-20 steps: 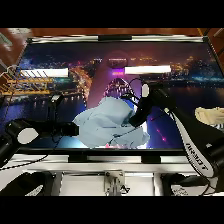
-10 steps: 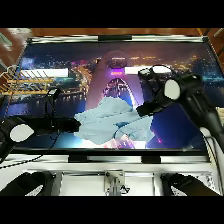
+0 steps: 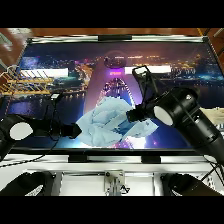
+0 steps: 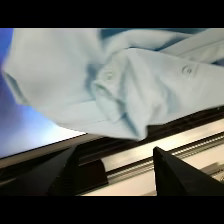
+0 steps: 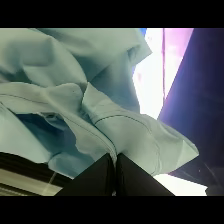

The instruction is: Fold the shirts.

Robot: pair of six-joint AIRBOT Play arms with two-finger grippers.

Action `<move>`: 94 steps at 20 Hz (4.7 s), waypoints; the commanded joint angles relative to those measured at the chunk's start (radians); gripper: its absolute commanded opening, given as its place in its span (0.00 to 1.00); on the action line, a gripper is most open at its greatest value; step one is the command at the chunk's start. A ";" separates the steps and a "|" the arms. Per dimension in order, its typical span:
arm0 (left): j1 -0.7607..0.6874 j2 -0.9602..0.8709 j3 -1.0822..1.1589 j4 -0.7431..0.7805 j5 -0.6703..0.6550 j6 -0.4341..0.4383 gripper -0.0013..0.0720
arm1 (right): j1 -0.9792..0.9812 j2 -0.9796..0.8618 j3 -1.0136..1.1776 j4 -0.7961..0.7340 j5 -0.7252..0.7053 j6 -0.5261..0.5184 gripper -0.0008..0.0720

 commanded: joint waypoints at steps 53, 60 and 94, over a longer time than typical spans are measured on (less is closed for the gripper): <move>0.022 -0.089 -0.201 -0.217 0.061 0.064 0.90 | 0.038 -0.130 0.000 0.022 -0.060 0.179 0.11; 0.017 -0.359 -0.200 -0.332 0.064 0.238 0.76 | 0.038 -0.130 0.000 0.028 -0.060 0.152 0.11; 0.020 0.069 0.101 0.254 -0.070 0.219 0.09 | 0.038 0.064 -0.111 0.175 -0.118 0.263 0.11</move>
